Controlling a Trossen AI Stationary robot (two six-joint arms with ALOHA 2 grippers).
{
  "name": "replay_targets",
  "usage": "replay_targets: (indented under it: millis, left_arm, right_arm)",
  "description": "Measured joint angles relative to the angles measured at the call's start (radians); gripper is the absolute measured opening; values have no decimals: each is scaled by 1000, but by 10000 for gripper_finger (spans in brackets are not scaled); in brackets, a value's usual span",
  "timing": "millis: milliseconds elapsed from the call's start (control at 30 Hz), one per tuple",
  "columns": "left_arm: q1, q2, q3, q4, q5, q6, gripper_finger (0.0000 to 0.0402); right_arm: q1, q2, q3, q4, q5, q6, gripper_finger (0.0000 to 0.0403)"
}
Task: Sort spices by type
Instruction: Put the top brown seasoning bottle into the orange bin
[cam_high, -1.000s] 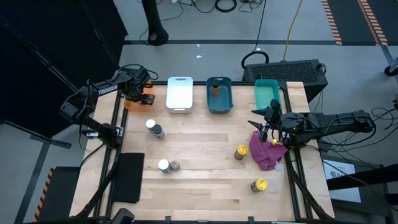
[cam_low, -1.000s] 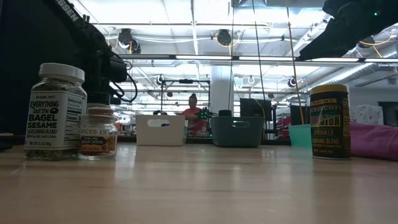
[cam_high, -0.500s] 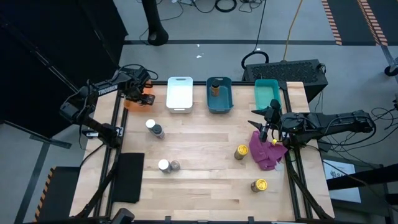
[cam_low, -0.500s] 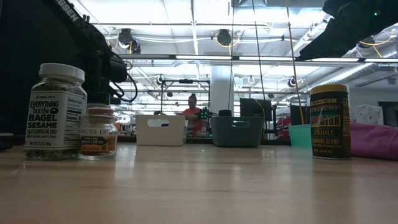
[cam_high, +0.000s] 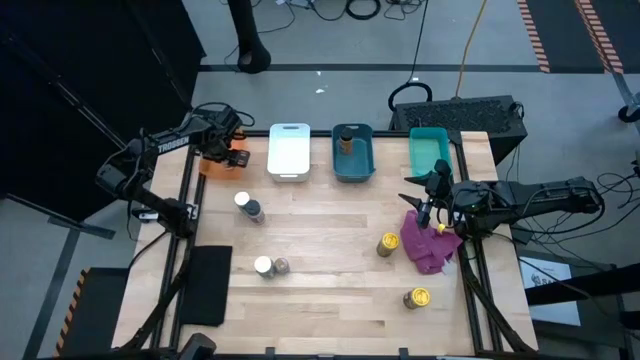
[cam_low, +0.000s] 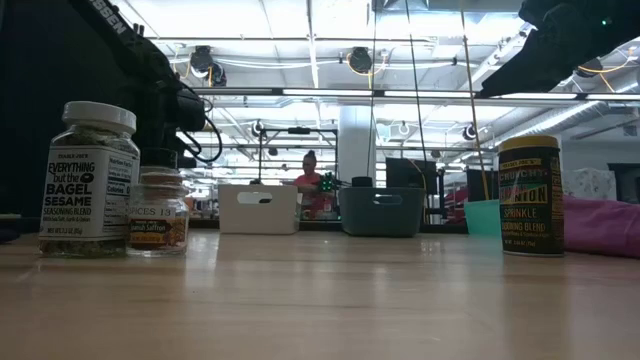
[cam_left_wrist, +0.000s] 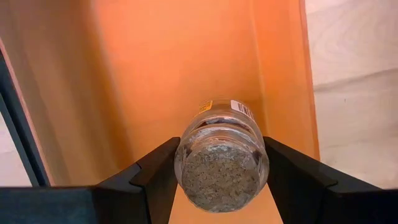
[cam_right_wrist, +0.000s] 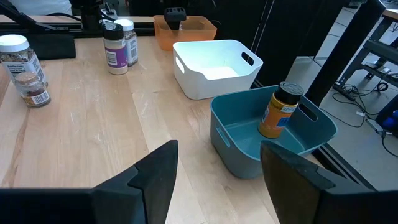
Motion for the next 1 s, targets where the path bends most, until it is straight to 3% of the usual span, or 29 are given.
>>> replay_targets:
  millis: [1000]
  left_arm:
    - [2,0,0,5,-10,-3,222]
  right_arm:
    - [0,0,0,0,0,0,210]
